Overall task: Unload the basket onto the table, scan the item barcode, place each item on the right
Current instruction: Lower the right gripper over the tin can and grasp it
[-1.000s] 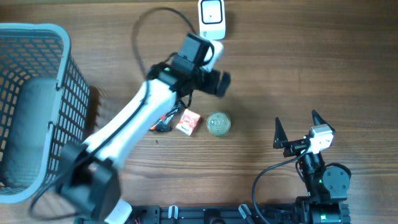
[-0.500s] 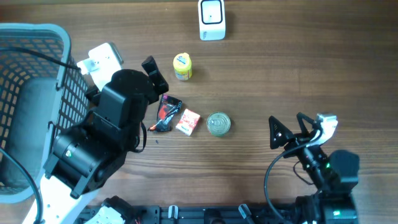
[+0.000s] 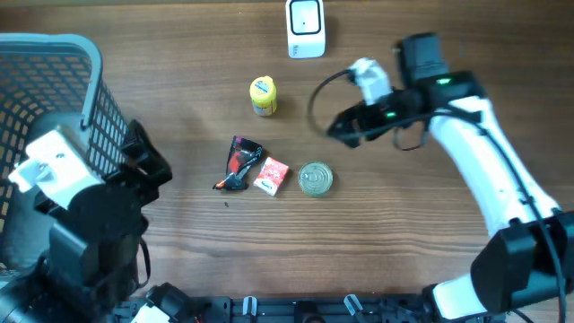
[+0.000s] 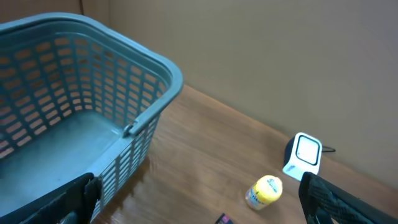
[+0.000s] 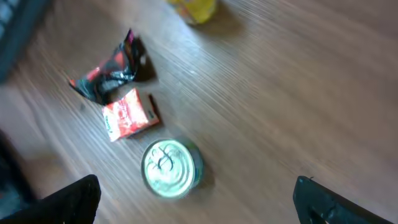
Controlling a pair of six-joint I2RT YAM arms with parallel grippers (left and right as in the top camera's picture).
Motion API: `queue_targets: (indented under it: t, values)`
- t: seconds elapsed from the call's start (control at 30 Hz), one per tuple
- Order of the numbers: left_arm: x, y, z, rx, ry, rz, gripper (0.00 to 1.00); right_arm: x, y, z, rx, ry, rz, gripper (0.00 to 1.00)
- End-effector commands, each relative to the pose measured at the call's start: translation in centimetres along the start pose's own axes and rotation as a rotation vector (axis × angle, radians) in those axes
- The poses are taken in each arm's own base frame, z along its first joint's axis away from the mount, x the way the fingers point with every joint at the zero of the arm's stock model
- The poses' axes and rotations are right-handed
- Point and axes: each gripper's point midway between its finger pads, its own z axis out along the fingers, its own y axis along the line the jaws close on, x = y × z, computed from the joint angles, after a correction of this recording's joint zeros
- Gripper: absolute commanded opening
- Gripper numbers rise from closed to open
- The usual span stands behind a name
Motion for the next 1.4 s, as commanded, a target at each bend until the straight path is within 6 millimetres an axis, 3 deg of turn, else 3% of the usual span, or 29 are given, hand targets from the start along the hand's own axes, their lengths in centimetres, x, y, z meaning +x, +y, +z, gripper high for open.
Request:
queue_targets:
  t: [0.0,0.13,0.3,0.43,0.57,0.83,0.93,1.07,1.13,1.27,1.37]
  values:
    - [1.5,0.6,0.8,-0.043,0.016,0.036,1.00,-1.5,0.8,1.1,0.178,0.042,-0.235,1.00]
    - [2.3,0.7,1.2,-0.057,0.028,0.002,1.00,-0.1,2.6,5.4,0.173,0.157,-0.299,1.00]
    - [2.9,1.4,1.1,-0.080,0.052,0.039,1.00,4.9,2.1,12.1,0.202,0.403,-0.324,1.00]
    - [3.0,1.4,1.1,-0.081,0.053,0.041,1.00,8.2,2.0,14.7,0.176,0.531,-0.294,1.00]
    - [3.0,1.5,1.1,-0.084,0.056,0.046,1.00,9.6,2.3,14.9,0.185,0.572,-0.283,1.00]
    - [3.1,1.6,1.1,-0.085,0.058,0.048,1.00,8.4,2.5,15.0,0.195,0.532,-0.271,1.00]
    - [3.2,1.7,1.1,-0.089,0.062,0.055,1.00,6.7,2.6,14.6,0.226,0.485,-0.162,1.00]
    - [3.2,1.7,1.1,-0.091,0.064,0.057,1.00,3.7,4.1,12.8,0.090,0.403,-0.075,1.00]
    - [3.2,1.7,1.1,-0.091,0.064,0.057,1.00,2.6,3.1,11.5,0.104,0.357,-0.022,1.00]
    - [3.3,1.7,1.1,-0.091,0.065,0.059,1.00,2.7,-0.7,10.0,0.152,0.337,0.123,1.00]
    - [3.3,1.7,1.1,-0.091,0.066,0.059,1.00,2.8,-1.4,9.7,0.155,0.334,0.128,1.00]
